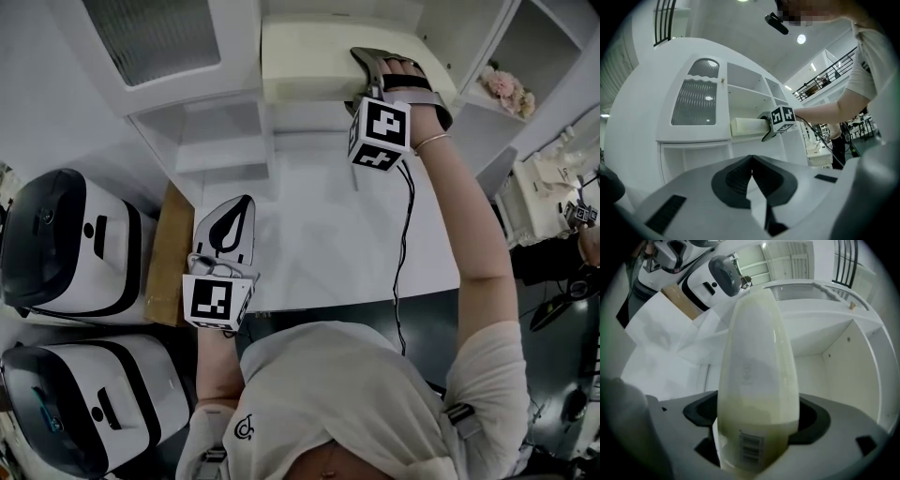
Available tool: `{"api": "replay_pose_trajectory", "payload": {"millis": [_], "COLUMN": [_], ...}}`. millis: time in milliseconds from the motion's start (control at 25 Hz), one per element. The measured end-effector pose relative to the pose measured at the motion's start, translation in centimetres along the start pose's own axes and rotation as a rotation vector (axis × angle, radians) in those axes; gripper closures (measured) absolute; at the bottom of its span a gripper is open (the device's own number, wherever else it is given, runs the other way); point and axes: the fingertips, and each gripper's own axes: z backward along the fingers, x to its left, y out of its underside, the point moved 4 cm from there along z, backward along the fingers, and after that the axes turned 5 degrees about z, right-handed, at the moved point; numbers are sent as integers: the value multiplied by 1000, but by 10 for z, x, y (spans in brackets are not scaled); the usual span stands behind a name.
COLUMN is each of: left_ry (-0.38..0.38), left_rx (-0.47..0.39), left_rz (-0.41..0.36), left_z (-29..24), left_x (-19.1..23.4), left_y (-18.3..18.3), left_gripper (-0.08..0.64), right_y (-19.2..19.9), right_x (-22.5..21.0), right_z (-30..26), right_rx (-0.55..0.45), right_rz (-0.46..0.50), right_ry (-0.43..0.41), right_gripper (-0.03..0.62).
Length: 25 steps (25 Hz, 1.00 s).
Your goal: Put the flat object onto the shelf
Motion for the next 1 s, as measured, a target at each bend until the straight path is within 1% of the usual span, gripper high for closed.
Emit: {"api": "replay_pose_trajectory", "payload": {"millis": [40, 200, 320, 600, 760, 920, 1000], "left_ry": [0, -12, -22, -21, -18, -30, -37], "left_rx": [4, 20, 30, 46, 61, 76, 82], "left_rz": [-1, 2, 5, -3, -8, -10, -11], "left_z": [-1, -5, -10, -24, -29, -30, -31], "left_x": [1, 7, 13, 19, 19, 21, 22], "left_y": [1, 5, 8, 10, 11, 12, 13], "left_gripper": [546, 546, 546, 546, 546, 546, 546], "right_y": [1, 1, 3, 4, 6, 7, 8], "right_x": [-2, -9, -11, -16, -16, -17, -18], "right_z": [-6, -19, -28, -48, -58, -63, -64], "right_rx": [8, 13, 26, 43, 53, 64, 66], "right_rz": [13, 8, 24, 39, 48, 56, 69], "right_ry": [7, 12, 23, 26, 12, 36, 62], "right_gripper": [154, 150, 146, 141, 137, 127, 106]}}
